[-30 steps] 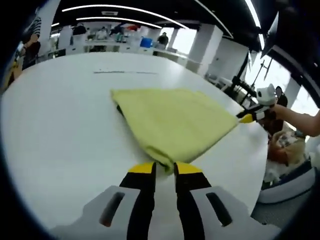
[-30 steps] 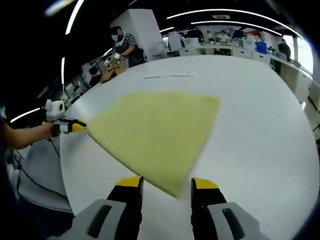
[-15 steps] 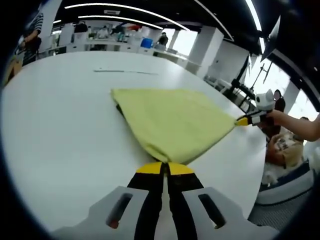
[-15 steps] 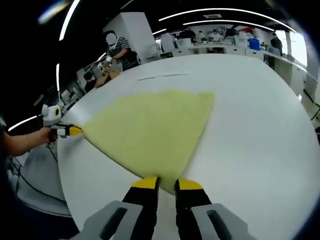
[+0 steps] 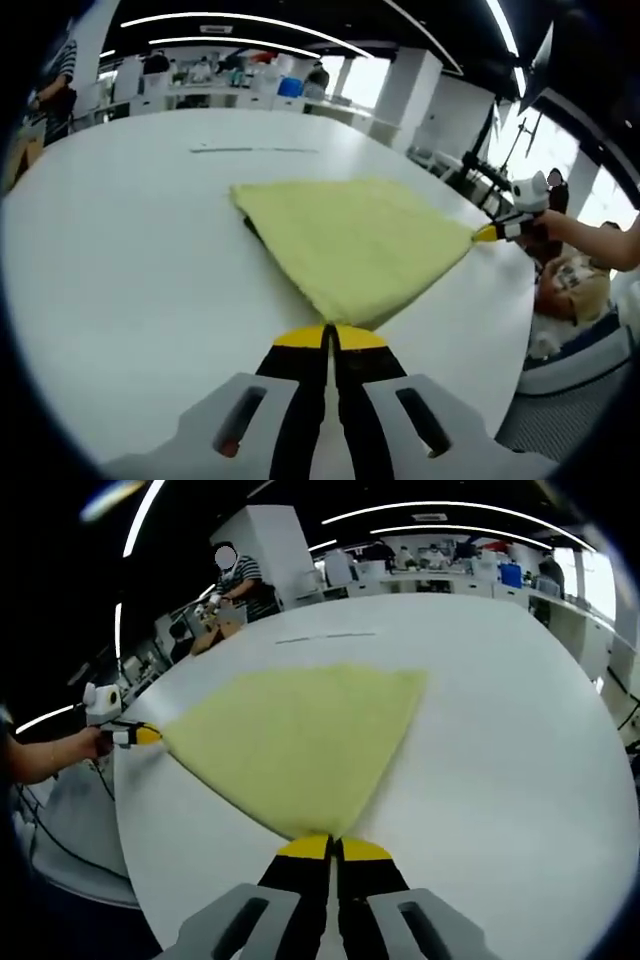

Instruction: Fold the garment on the visible template until the final outline fits inside the template.

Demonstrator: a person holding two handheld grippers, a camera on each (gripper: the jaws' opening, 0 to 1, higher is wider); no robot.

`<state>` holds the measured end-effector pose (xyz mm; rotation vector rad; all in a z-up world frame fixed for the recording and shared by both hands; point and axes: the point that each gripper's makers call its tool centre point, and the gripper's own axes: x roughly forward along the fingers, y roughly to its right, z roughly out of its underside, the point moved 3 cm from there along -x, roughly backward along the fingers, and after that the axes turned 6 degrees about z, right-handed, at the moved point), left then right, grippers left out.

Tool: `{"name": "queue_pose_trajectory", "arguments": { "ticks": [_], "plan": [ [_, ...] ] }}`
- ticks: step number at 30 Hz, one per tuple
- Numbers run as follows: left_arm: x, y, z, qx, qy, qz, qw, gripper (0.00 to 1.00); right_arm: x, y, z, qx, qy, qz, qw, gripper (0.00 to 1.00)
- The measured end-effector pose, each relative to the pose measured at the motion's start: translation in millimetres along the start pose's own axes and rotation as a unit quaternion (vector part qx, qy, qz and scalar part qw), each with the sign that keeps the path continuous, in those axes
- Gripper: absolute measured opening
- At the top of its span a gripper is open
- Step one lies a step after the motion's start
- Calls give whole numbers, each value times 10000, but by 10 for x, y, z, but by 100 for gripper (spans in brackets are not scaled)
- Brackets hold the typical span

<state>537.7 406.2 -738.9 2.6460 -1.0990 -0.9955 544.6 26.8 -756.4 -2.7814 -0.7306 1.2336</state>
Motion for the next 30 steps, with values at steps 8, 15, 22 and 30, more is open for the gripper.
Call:
{"name": "queue_pose_trajectory", "arguments": {
  "ticks": [8, 15, 22, 30],
  "plan": [
    [-30, 34, 75, 157, -152, -1, 9998, 0, -33, -21, 36, -66, -67, -30, 10000, 0],
    [-65, 67, 132, 261, -242, 18, 9994, 0, -79, -34, 97, -14, -104, -93, 9999, 0],
    [-104, 87, 172, 177, -202, -23, 9996, 0, -131, -83, 163, -25, -155, -157, 9998, 0],
    [-153, 140, 251, 169, -281, -26, 9995, 0, -212, -124, 252, -21, -177, -218, 9996, 0]
  ]
}}
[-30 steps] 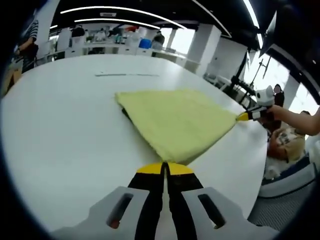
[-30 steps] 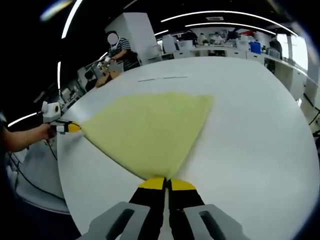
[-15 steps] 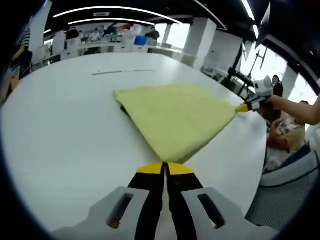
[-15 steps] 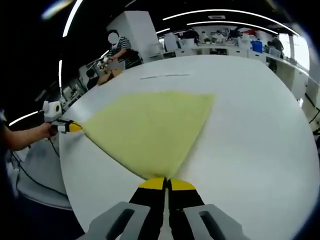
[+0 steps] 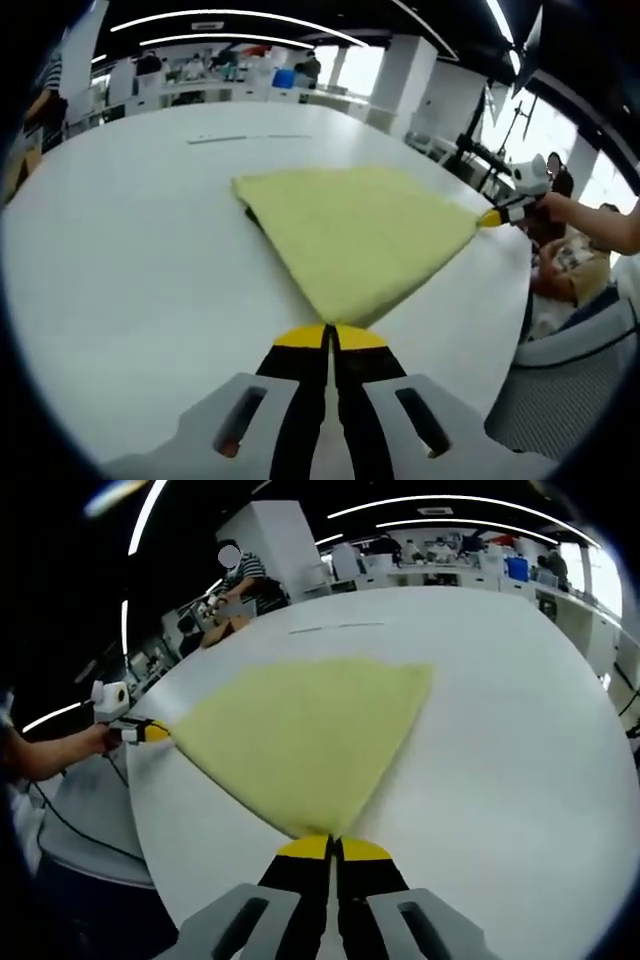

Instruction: Fold the garment on the visible template until the final outline fits inside the template.

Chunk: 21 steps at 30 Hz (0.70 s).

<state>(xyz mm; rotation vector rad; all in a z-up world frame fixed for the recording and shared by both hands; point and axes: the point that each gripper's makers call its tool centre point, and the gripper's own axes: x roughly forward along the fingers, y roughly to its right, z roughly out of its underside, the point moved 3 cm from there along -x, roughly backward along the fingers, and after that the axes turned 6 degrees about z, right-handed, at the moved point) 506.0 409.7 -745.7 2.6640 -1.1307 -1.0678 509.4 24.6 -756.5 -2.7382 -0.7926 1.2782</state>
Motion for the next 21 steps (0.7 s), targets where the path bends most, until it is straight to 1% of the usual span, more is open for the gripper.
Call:
{"name": "queue_pose_trajectory", "arguments": {
  "ticks": [8, 11, 15, 21],
  "plan": [
    [-24, 50, 100, -13, -106, -32, 9999, 0, -48, -39, 81, -60, -68, -4, 10000, 0],
    [-35, 40, 129, -32, -114, -30, 9999, 0, -61, -44, 101, -53, -71, 4, 10000, 0],
    [-39, 24, 156, -89, -113, -34, 9999, 0, -67, -59, 125, -47, -95, -9, 9999, 0],
    [-41, 12, 164, -61, -147, -40, 9999, 0, -65, -65, 127, -97, -97, -2, 9999, 0]
  ]
}}
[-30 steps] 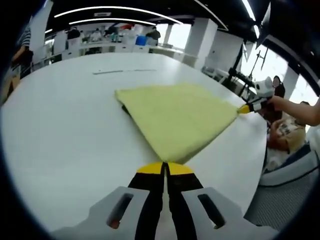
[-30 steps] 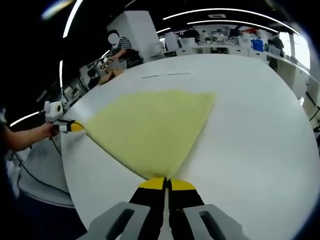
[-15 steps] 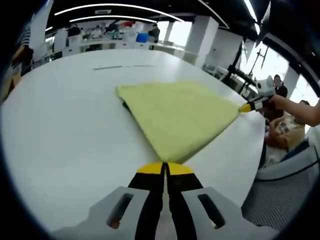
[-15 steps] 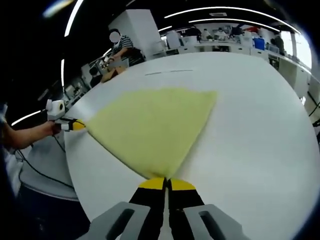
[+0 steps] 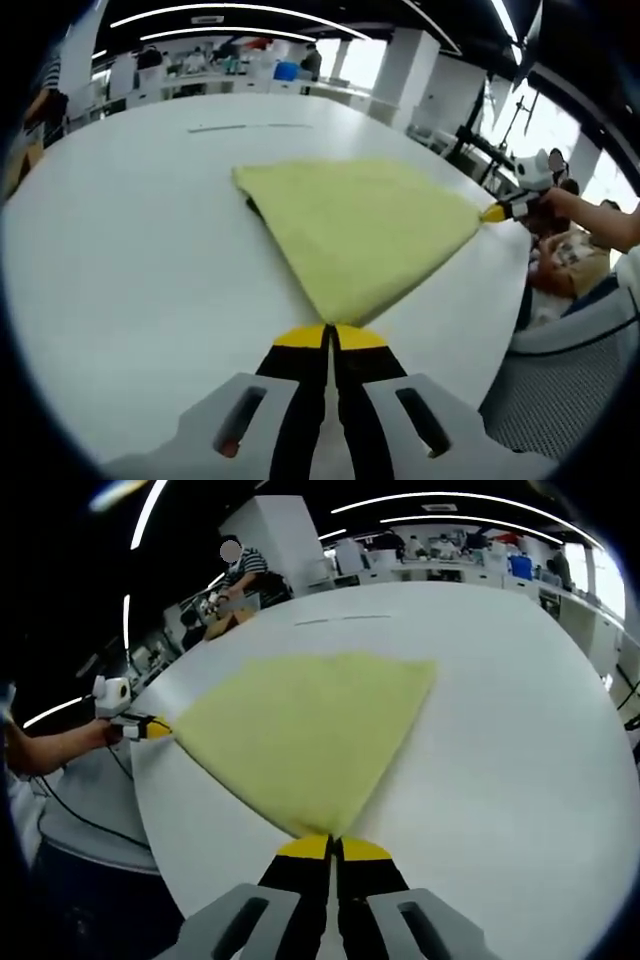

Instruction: Fold the garment on the visible template until the final outline fits inside the template.

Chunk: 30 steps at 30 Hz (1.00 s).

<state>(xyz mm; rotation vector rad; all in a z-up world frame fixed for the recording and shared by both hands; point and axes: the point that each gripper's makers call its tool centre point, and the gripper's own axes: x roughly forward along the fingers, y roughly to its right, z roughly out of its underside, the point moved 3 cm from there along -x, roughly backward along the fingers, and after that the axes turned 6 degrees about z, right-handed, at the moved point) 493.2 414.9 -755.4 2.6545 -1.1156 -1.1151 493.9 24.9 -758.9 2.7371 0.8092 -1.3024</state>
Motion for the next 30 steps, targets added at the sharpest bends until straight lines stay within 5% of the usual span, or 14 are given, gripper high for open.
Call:
{"name": "queue_pose_trajectory", "arguments": {
  "ticks": [9, 17, 30],
  "plan": [
    [6, 5, 3, -33, 38, -6, 10000, 2, 4, 7, -8, -41, 17, 75, 10000, 4],
    [-25, 48, -93, -204, 422, -80, 9989, 24, -37, -108, -145, -265, 298, -12, 9992, 41],
    [-171, 242, -349, 124, 817, -68, 9966, 62, -265, -382, -430, -700, 719, -104, 9949, 78]
  ]
}}
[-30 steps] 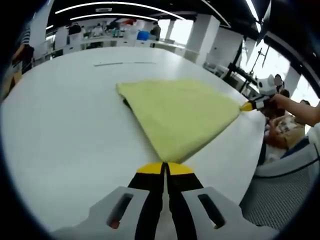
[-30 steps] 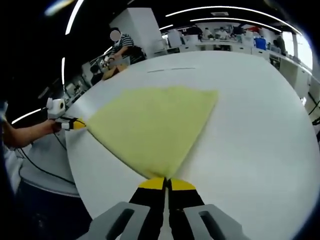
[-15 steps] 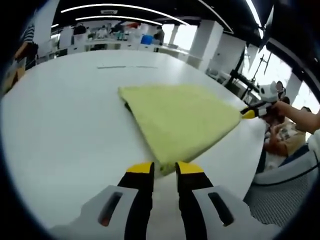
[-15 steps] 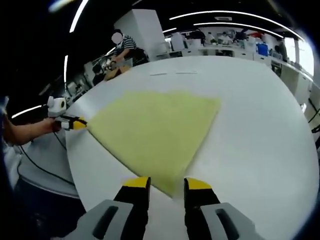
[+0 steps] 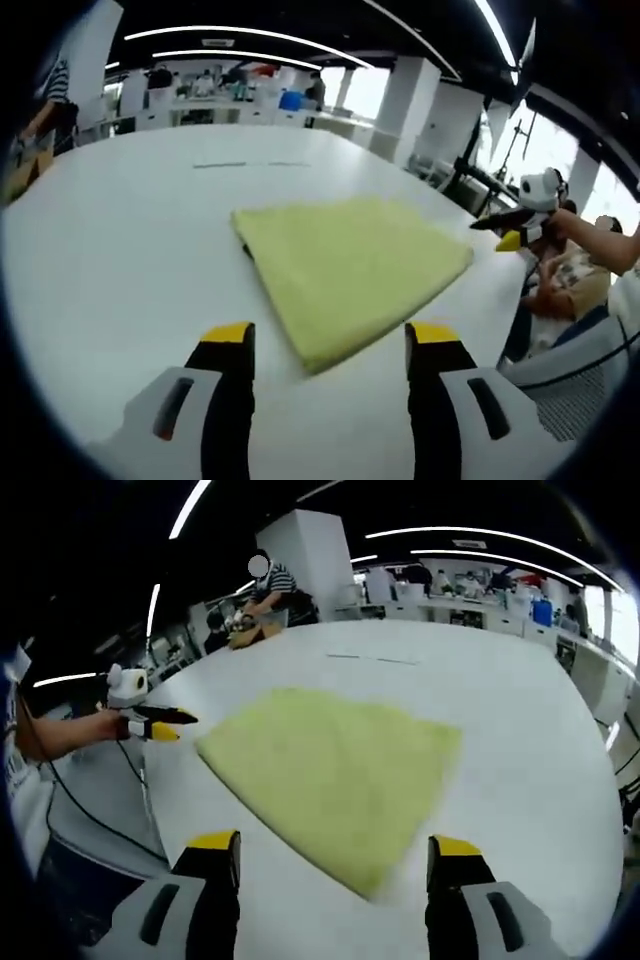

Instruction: Fold the garment on the visible template until the final outline fits inside the template.

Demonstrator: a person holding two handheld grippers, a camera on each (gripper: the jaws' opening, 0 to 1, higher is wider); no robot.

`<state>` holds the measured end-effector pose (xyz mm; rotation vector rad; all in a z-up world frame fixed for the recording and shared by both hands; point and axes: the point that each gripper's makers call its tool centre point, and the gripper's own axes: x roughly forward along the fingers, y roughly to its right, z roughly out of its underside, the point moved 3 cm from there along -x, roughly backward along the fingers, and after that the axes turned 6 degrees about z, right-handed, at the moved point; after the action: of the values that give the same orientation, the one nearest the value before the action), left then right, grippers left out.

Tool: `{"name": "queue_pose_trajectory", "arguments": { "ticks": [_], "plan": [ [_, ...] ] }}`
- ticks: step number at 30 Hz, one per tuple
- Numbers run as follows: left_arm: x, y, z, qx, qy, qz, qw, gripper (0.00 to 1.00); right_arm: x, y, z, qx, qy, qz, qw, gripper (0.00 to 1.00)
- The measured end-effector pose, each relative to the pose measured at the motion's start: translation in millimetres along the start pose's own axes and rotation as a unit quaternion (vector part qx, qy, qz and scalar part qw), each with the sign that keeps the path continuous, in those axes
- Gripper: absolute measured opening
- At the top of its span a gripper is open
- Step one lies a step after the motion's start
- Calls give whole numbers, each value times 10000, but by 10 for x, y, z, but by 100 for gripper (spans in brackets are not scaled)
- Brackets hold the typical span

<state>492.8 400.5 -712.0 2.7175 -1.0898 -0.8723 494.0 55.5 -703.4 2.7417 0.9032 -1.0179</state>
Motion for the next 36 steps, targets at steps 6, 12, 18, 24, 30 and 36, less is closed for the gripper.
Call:
{"name": "queue_pose_trajectory", "arguments": {
  "ticks": [6, 12, 18, 24, 30, 36],
  "plan": [
    [-49, 94, -83, 150, 66, 49, 9999, 75, -103, -101, -162, -224, 170, -45, 9996, 92],
    [-152, 130, -213, 344, 171, -47, 9993, 88, -198, -113, -255, -306, 319, 111, 9990, 99],
    [-236, 133, -232, 365, 110, -156, 9992, 97, -274, -143, -256, -175, 429, 216, 9987, 99],
    [-265, 131, -241, 399, 108, -247, 9988, 99, -309, -182, -226, -91, 434, 239, 9987, 99],
    [-262, 166, -213, 383, 43, -196, 9991, 99, -343, -166, -213, -124, 452, 333, 9983, 99],
    [-271, 156, -218, 338, 72, -260, 9991, 99, -351, -141, -195, -115, 418, 431, 9981, 99]
  ]
}}
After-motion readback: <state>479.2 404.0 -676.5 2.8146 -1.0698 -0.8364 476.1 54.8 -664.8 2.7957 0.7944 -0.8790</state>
